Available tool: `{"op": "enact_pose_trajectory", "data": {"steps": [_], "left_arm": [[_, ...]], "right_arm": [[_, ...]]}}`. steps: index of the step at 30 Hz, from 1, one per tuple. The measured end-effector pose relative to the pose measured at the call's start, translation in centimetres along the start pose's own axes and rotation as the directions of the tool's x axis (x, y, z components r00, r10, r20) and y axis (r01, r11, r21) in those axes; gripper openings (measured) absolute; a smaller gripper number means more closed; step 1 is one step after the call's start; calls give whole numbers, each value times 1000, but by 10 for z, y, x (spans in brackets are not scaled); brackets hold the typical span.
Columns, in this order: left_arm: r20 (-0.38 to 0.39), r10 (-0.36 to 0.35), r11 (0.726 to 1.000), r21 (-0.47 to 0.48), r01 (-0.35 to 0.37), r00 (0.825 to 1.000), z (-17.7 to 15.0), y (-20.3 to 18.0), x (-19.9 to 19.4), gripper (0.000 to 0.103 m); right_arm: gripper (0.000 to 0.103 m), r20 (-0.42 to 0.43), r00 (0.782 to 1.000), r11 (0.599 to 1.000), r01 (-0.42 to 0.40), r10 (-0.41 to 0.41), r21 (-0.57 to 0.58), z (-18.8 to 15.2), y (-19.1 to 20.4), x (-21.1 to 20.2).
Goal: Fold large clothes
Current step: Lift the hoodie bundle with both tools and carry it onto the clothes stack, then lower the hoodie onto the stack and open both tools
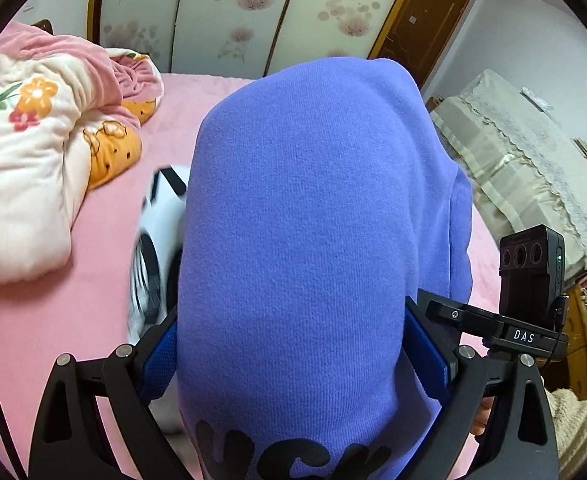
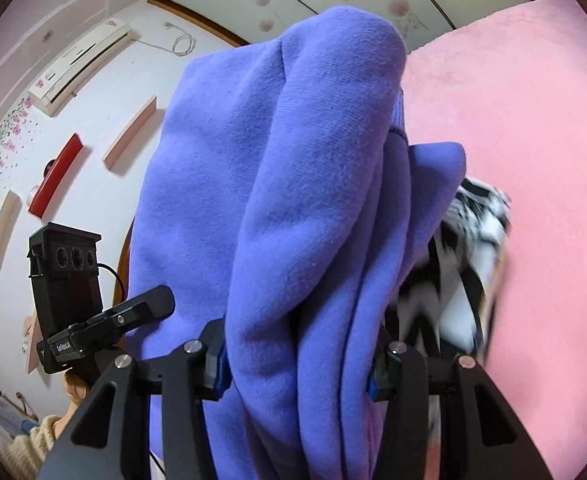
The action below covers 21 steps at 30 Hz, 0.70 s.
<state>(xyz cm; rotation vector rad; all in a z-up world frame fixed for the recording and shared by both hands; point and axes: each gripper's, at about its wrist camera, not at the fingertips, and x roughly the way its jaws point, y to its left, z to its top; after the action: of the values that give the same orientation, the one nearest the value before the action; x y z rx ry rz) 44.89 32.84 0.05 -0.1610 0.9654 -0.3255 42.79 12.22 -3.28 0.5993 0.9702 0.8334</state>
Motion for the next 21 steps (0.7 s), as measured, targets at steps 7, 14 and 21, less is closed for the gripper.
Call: {"op": "enact_pose_trajectory", "data": {"steps": [7, 14, 21], "left_arm": [[-50, 46, 999, -13, -47, 998, 2, 48, 68, 99], [-44, 52, 999, -5, -52, 998, 2, 44, 67, 101], [-25, 139, 989, -39, -139, 990, -18, 20, 36, 101]], "right_arm": [[57, -82, 993, 995, 93, -90, 34, 14, -45, 85], [71, -86, 977, 981, 191, -193, -23, 10, -42, 72], [71, -137, 949, 957, 274, -285, -92, -11, -15, 42]]}}
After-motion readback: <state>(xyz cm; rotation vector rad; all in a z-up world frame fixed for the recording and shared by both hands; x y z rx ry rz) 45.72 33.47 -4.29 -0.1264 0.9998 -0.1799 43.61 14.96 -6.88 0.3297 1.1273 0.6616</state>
